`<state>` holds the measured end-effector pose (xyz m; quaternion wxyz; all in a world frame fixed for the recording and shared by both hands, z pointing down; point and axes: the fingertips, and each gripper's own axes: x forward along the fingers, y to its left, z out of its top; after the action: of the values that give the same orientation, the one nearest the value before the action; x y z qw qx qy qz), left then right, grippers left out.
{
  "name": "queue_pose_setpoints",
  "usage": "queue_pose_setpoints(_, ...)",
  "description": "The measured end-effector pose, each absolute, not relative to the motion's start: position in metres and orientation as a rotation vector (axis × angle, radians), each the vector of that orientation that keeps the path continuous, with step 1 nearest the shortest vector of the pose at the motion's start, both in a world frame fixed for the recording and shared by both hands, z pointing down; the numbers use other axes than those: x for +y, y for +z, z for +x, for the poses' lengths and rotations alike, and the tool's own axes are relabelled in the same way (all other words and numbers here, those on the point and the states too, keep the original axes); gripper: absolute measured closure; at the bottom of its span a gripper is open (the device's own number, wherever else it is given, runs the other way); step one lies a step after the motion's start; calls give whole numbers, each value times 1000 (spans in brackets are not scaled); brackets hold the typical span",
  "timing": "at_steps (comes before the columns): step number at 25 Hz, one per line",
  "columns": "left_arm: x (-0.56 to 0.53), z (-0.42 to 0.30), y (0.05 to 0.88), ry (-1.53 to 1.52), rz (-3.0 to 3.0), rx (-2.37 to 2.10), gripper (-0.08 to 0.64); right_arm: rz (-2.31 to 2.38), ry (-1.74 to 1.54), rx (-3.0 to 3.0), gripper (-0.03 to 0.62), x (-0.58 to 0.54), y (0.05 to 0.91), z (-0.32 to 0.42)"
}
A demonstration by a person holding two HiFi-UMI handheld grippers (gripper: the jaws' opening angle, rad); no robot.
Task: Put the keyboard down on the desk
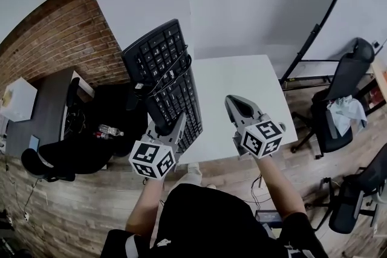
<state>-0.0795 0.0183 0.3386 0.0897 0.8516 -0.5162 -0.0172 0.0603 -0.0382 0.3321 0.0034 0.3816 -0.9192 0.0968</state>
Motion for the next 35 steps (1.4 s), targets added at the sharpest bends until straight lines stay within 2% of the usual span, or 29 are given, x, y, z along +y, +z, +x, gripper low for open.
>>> queue_pose_setpoints(6, 6, -85, 353, -54, 2535, -1492, 477, 1206, 292, -2866, 552, -46, 343, 51)
queue_pose_setpoints(15, -94, -96, 377, 55, 2467, -1412, 477, 1210, 417, -2802, 552, -145, 360, 38)
queue_pose_setpoints(35, -140, -100, 487, 419, 2397, -1187, 477, 1216, 579, -2649, 552, -192, 426, 21)
